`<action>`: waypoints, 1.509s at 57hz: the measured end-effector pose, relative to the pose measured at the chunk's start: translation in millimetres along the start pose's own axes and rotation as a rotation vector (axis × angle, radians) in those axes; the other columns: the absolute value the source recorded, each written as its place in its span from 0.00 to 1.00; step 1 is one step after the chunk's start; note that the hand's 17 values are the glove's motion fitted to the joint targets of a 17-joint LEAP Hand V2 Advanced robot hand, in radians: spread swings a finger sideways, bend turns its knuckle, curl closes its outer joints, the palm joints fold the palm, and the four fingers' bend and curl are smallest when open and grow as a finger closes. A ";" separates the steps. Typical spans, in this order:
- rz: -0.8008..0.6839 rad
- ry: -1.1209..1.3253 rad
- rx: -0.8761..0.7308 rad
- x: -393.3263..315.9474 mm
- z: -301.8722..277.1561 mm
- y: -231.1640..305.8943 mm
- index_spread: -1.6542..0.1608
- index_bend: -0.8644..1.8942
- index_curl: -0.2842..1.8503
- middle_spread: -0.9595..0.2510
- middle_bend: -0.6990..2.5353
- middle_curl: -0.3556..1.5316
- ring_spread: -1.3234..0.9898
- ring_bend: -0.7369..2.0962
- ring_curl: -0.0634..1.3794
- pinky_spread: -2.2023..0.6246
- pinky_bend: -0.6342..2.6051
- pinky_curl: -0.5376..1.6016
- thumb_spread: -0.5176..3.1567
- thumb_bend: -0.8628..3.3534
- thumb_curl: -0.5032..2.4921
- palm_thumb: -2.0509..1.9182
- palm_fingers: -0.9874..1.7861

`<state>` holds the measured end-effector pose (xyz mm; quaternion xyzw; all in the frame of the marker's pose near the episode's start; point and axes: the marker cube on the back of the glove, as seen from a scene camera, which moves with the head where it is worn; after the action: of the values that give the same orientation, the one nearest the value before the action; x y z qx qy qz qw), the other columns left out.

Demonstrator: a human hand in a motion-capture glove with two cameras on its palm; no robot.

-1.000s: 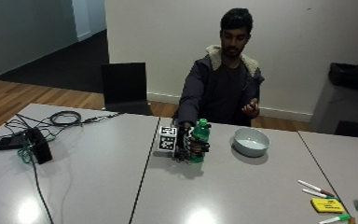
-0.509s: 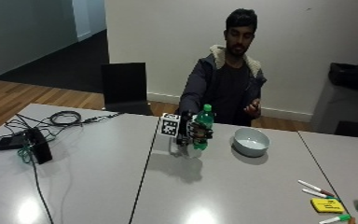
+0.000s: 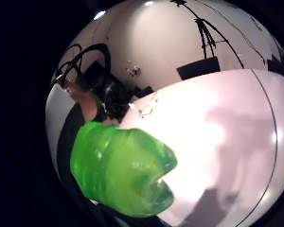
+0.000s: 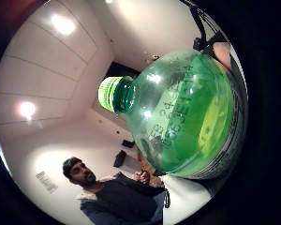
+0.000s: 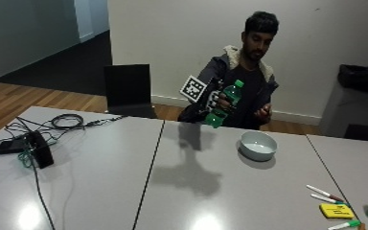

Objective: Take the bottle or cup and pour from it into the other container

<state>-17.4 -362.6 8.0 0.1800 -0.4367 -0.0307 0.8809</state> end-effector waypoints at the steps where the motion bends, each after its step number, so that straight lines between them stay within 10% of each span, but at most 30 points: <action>1: 0.000 0.022 0.018 -3.6 3.2 -3.0 0.75 0.35 0.26 0.59 0.34 0.41 0.50 0.47 0.31 0.76 0.36 0.41 0.31 0.20 0.30 0.70 0.79; 54: -0.355 1.243 -0.710 -52.9 151.1 40.9 0.75 0.35 0.26 0.60 0.34 0.41 0.49 0.47 0.31 0.75 0.36 0.41 0.31 0.19 0.31 0.71 0.79; 86: -0.560 1.417 -0.974 -52.6 203.3 70.8 0.76 0.35 0.26 0.60 0.35 0.41 0.49 0.47 0.31 0.74 0.37 0.42 0.32 0.20 0.31 0.71 0.79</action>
<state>-215.8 -344.4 105.1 -0.1366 0.3290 -0.3074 0.8824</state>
